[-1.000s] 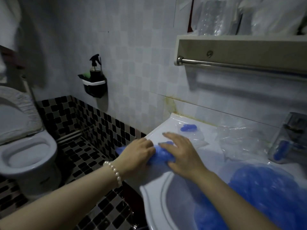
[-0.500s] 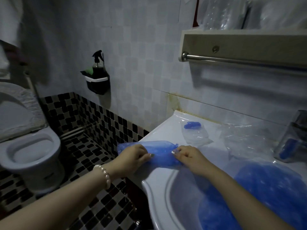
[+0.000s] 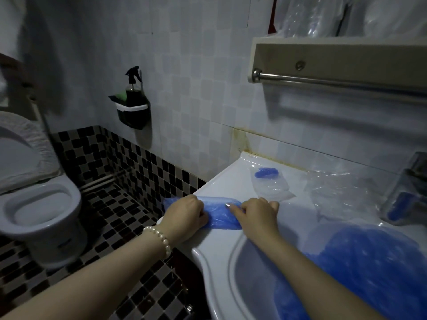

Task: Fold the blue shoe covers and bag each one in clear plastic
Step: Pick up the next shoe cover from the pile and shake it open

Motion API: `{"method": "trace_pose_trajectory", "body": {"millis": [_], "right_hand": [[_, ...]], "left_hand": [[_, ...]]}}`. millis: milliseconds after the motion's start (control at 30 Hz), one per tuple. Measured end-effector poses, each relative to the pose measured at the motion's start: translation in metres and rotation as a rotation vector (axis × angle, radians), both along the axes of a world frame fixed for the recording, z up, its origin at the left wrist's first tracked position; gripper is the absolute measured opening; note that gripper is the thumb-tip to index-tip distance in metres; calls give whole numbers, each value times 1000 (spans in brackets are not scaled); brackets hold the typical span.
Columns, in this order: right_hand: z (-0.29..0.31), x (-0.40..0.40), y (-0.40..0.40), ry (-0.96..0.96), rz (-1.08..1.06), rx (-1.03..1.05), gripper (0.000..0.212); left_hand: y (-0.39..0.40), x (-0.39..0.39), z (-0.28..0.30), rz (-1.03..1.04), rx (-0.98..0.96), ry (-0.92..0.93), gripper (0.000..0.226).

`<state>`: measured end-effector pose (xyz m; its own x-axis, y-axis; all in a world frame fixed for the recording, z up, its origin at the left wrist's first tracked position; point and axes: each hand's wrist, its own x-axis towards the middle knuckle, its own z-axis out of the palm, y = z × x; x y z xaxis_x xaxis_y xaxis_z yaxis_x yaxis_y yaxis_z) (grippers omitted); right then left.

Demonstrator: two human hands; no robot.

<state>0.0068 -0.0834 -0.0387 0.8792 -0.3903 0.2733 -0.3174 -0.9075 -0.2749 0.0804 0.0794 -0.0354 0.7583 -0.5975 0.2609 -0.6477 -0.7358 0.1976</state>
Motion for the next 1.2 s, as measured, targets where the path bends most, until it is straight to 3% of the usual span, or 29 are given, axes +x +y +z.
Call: {"method": "trace_pose_trajectory", "body": {"millis": [100, 167, 267, 433, 533, 567, 667, 800, 867, 1033, 1200], "right_hand": [[7, -5, -3, 6, 70, 192, 53], [10, -9, -4, 30, 108, 122, 51], [5, -12, -5, -51, 147, -39, 32], [-7, -5, -9, -73, 57, -17, 31], [-15, -5, -9, -219, 40, -2, 11], [-17, -5, -9, -269, 45, 50, 11], [-17, -2, -12, -290, 143, 222, 42], [-19, 2, -9, -229, 258, 504, 52], [-20, 2, -9, -281, 274, 469, 52], [-27, 6, -10, -459, 323, 244, 36], [-29, 5, -12, -609, 449, 15, 21]], "left_hand": [[-1, 2, -2, -15, 3, -10, 24], [-1, 2, -4, -23, -12, -4, 23], [0, 2, -6, -27, -33, 7, 24], [3, 3, -6, -32, -52, -3, 24], [5, 2, -7, -31, -101, -40, 17], [6, 4, -8, -34, -119, -89, 25], [5, 12, -3, -78, -95, -173, 51], [-9, 9, 5, -139, -239, 69, 55], [-13, 7, 1, -144, -300, 114, 51], [-8, 13, -4, -313, -294, -87, 24], [0, 15, -4, -432, -218, -178, 24]]}}
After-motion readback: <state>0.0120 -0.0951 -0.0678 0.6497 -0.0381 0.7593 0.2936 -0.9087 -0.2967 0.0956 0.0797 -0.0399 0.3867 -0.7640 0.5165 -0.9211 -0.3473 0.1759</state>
